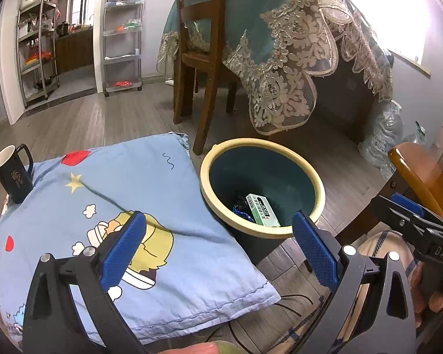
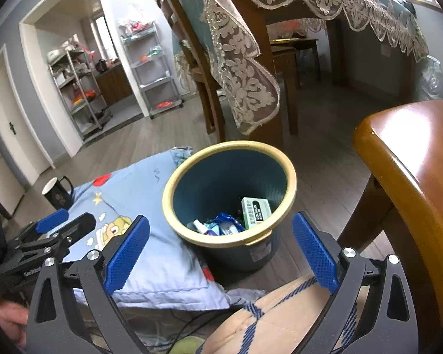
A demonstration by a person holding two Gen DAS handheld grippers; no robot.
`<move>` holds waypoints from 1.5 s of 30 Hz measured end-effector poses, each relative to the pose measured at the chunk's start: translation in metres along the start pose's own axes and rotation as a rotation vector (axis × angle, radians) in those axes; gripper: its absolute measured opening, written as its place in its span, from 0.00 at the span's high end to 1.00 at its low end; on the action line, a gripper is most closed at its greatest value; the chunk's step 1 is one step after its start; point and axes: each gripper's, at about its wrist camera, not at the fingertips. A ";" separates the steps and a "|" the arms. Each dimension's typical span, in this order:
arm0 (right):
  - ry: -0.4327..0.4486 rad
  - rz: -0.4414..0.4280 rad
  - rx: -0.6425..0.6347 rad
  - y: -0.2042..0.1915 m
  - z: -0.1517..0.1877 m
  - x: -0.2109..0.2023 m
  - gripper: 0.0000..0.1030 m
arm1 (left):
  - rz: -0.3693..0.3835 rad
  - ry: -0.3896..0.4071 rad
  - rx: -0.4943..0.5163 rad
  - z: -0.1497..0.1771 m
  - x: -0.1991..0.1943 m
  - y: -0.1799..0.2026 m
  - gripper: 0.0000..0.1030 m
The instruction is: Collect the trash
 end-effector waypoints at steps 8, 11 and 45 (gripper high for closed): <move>-0.011 -0.004 0.000 -0.001 0.001 0.003 0.06 | 0.005 0.000 0.002 0.002 0.000 0.002 0.06; -0.011 -0.004 0.000 -0.001 0.001 0.004 0.06 | 0.003 -0.001 0.002 0.002 0.001 0.003 0.06; -0.018 -0.007 0.002 -0.001 0.002 0.006 0.06 | 0.004 -0.017 -0.002 0.004 0.004 0.004 0.06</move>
Point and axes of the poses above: each gripper's, at about its wrist camera, not at the fingertips, and x roughly the way its jaws point, y to its right, z to its underside, and after that the axes turned 2 degrees about -y, right-handed
